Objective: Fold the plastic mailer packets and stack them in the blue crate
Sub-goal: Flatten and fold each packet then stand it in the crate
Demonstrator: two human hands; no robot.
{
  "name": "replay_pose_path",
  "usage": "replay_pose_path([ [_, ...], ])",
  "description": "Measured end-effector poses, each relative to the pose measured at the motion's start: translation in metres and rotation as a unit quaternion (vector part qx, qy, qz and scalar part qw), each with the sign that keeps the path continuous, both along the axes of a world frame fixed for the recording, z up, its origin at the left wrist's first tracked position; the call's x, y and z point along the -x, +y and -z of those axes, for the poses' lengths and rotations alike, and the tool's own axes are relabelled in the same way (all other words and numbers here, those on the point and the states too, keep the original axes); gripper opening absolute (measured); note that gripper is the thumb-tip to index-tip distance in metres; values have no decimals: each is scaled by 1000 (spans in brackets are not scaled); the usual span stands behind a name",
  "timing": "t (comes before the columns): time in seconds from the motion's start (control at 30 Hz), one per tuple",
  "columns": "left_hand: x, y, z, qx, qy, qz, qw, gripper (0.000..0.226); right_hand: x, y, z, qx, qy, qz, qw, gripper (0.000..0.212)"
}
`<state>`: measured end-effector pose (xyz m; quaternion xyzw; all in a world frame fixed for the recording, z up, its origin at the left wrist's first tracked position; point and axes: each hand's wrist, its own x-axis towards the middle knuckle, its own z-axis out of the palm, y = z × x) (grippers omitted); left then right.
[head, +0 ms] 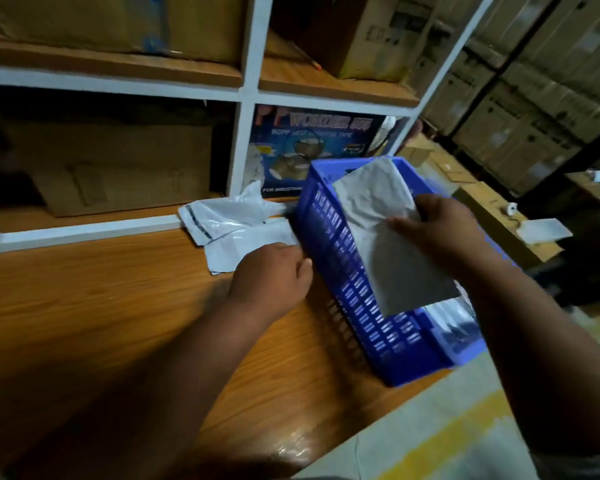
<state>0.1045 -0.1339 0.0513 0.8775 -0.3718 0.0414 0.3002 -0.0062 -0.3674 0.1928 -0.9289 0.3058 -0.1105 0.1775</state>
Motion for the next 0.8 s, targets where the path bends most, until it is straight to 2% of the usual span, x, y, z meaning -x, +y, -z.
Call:
replay_pose_path([
  [0.13,19,-55,-22,21,-11,38,999,40,29,-53,-24,80,7,42,996,42],
  [0.23,36,-87,-20,14,13,38,999,50,43,-88,-8,105,52,53,992,37],
  [0.37,64,-115,-7,24,88,5,996,65,55,-102,45,67,108,-20,992,35],
  [0.43,76,-127,-2,-3,100,-17,995,69,55,-104,74,40,159,-64,984,37],
  [0.57,89,-143,6,-20,113,-63,991,70,49,-114,107,53,290,-132,946,26],
  [0.67,94,-149,10,-9,98,-89,991,68,41,-126,108,73,385,-184,902,33],
  [0.73,98,-152,11,-7,88,-107,990,68,35,-136,103,81,445,-212,866,45],
  [0.8,102,-153,12,-5,90,-121,989,69,35,-146,98,107,450,-227,857,53],
])
